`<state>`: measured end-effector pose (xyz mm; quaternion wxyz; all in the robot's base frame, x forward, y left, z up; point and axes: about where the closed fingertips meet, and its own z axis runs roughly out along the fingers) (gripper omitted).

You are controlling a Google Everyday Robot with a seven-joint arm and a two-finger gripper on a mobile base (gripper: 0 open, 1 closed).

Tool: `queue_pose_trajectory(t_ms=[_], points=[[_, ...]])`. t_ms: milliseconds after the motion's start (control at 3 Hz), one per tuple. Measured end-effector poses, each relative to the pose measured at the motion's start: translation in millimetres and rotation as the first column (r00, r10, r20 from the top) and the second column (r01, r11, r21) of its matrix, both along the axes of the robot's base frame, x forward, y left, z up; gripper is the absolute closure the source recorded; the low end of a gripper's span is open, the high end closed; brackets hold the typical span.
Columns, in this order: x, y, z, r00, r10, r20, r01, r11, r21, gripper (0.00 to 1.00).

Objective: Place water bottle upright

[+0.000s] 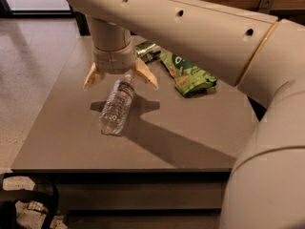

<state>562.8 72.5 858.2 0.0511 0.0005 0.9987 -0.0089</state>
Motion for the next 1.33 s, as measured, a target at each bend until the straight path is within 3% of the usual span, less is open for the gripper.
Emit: queue_pose_trajectory(t_ms=[333, 667, 1333], points=[[-0.5, 1.0, -13.9, 0.9995, -0.007, -0.031, 0.008, 1.000, 0.030, 0.00], [-5.8, 6.5, -26.8, 0.9987, 0.003, -0.050, -0.001, 0.998, 0.057, 0.15], [-5.9, 8.3, -28.9, 0.9989, 0.009, -0.046, -0.006, 0.998, 0.066, 0.62]])
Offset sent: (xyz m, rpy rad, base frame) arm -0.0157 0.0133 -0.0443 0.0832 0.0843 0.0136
